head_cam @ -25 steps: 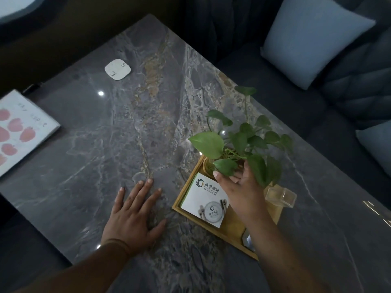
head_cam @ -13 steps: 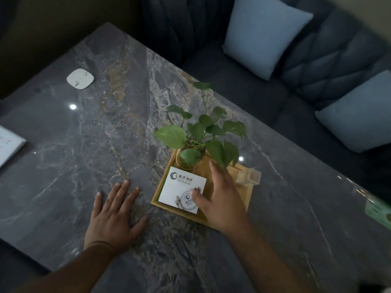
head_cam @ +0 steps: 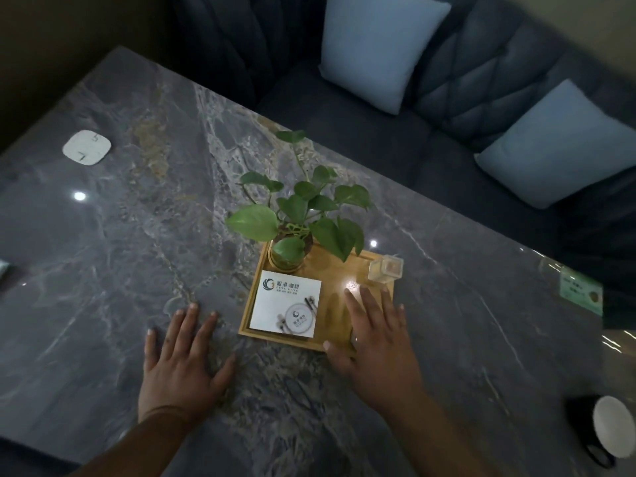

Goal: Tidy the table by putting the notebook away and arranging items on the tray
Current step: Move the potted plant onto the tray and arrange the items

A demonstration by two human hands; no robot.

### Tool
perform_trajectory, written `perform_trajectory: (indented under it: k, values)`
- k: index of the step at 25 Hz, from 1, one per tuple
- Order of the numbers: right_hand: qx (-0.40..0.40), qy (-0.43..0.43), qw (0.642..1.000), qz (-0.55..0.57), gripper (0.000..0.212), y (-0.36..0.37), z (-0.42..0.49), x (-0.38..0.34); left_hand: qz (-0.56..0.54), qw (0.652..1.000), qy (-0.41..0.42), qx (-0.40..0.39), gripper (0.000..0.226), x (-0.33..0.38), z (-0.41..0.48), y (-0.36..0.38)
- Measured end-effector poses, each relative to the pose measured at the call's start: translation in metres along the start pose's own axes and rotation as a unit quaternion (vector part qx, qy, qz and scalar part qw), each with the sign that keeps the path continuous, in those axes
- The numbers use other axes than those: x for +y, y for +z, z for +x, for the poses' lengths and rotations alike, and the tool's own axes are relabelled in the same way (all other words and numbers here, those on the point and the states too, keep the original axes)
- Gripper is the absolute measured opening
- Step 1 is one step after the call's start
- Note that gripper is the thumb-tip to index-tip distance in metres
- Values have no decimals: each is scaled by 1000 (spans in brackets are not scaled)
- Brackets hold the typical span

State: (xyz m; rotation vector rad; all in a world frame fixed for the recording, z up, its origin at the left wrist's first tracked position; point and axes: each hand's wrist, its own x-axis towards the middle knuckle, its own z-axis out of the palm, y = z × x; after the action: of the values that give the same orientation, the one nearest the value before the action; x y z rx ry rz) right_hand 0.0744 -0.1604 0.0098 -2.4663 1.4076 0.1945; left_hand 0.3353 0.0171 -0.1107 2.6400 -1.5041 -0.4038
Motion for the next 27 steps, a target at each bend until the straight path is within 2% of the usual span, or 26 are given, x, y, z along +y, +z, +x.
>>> perform_trajectory:
  k: [7, 16, 18, 22, 25, 27]
  values:
    - [33, 59, 998, 7, 84, 1, -31, 14, -12, 1000, 22, -12, 75, -1, 5, -6]
    - [13, 90, 996, -20, 79, 1, -44, 59, -45, 998, 32, 19, 52, 15, 65, -41]
    - [14, 103, 994, -15, 75, 1, -40, 68, -46, 999, 27, -10, 43, 19, 86, -52]
    - [-3, 92, 996, -14, 70, -4, -32, 83, -128, 984, -45, -116, 20, 29, 117, -71]
    - [-9, 76, 997, 20, 61, -11, -29, 90, -257, 944, -104, -180, 19, 36, 119, -79]
    - [-23, 75, 996, 52, 55, -13, -27, 94, -315, 920, -134, -191, 23, 41, 117, -83]
